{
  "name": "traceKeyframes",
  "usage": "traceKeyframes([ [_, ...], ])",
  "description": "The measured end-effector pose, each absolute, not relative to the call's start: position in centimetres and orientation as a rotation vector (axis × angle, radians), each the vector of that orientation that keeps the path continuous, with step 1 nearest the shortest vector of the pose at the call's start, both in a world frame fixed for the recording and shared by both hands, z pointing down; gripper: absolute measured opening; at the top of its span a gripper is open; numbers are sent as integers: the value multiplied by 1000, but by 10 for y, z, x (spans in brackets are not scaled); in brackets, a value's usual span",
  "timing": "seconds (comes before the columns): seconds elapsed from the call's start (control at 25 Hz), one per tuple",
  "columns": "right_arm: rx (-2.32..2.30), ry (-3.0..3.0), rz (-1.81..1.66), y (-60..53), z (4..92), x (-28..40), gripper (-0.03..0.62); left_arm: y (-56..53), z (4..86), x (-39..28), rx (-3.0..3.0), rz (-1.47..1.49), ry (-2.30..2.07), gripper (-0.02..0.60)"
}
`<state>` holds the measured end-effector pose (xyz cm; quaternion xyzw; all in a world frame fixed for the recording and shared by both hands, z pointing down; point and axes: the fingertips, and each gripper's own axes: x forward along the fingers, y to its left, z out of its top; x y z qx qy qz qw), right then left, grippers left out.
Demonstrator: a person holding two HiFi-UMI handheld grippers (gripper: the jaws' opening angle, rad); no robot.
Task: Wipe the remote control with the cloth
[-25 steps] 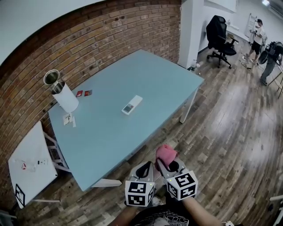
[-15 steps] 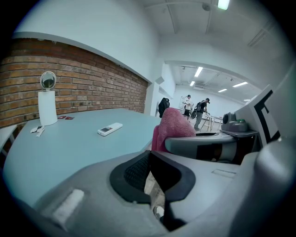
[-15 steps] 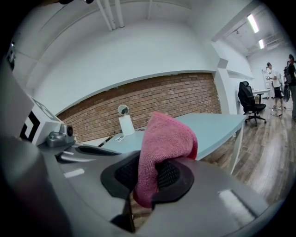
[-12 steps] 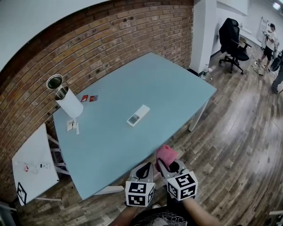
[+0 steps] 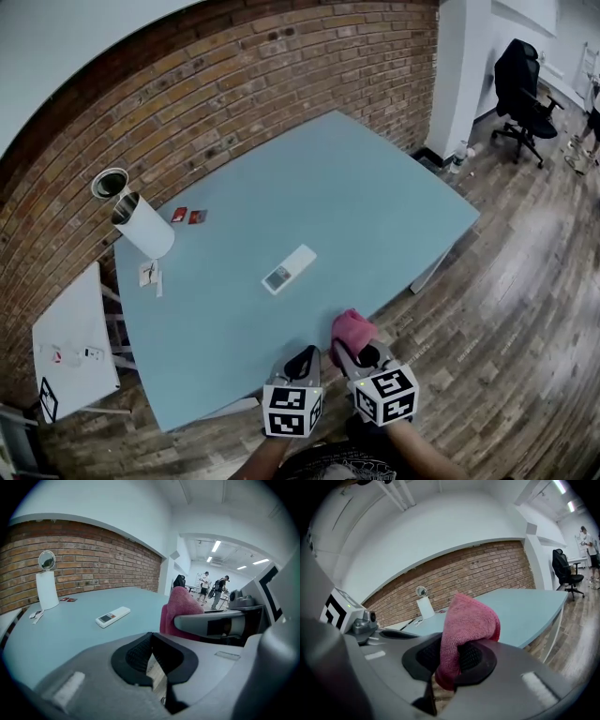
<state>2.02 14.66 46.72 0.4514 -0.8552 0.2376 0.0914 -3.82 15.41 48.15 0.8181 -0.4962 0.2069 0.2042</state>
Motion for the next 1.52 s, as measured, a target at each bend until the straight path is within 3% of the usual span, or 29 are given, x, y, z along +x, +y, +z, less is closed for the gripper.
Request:
traceKeyframes([
  [0.8, 1028, -2650, 698, 91, 474, 3, 64, 90, 497, -87, 2158, 695, -1567, 0],
  [0.88, 1026, -2646, 678, 82, 474, 1, 64, 78, 501, -93, 2177, 723, -1546, 49],
  [1.28, 970, -2630, 572, 28, 469, -19, 64, 17, 526, -116, 2323, 940, -1368, 130],
  [1.52, 947, -2607, 550, 1, 470, -33, 64, -3, 542, -125, 2376, 1043, -1256, 208],
])
